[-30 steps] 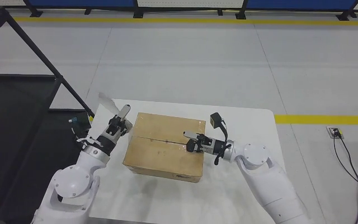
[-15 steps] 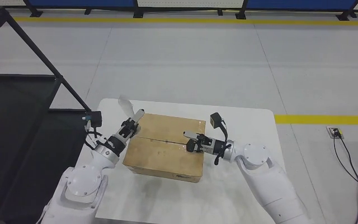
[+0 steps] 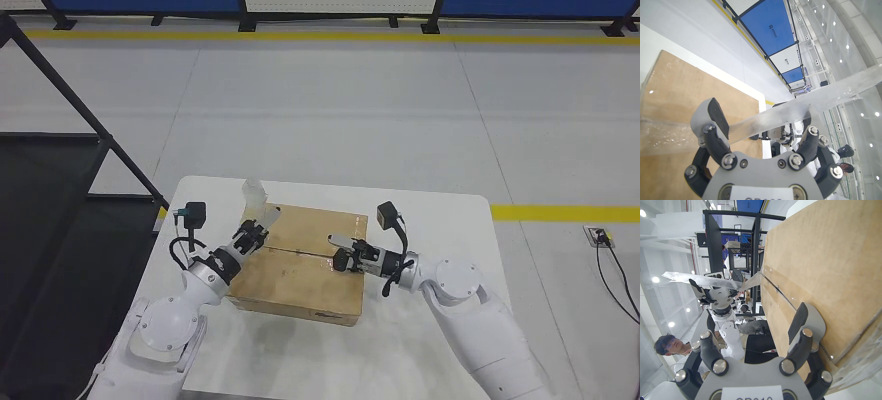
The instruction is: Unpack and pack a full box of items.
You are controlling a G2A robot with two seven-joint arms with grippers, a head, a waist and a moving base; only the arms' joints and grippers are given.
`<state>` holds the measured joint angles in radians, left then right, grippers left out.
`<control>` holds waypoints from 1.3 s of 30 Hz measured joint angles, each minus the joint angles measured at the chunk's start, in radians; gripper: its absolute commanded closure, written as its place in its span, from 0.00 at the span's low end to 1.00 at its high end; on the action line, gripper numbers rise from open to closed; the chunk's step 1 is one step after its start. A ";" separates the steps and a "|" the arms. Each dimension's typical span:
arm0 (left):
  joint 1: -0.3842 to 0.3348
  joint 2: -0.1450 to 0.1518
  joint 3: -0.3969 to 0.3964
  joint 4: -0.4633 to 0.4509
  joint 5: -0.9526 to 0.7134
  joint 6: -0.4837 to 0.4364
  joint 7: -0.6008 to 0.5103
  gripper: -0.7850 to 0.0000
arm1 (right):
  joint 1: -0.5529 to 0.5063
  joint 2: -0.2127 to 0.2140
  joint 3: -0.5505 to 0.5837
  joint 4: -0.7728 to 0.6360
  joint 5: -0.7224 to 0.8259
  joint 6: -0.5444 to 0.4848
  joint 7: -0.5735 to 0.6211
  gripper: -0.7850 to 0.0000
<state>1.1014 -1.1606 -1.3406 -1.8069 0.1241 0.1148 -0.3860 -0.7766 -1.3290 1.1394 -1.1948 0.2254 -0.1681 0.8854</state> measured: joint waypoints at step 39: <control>-0.069 -0.021 0.085 0.143 0.039 -0.035 -0.041 0.00 | -0.155 0.037 0.072 -0.141 0.005 -0.086 -0.054 0.00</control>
<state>1.0320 -1.1815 -1.2555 -1.6634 0.1626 0.0801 -0.4268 -0.9317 -1.2915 1.2112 -1.3362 0.2301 -0.2538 0.8311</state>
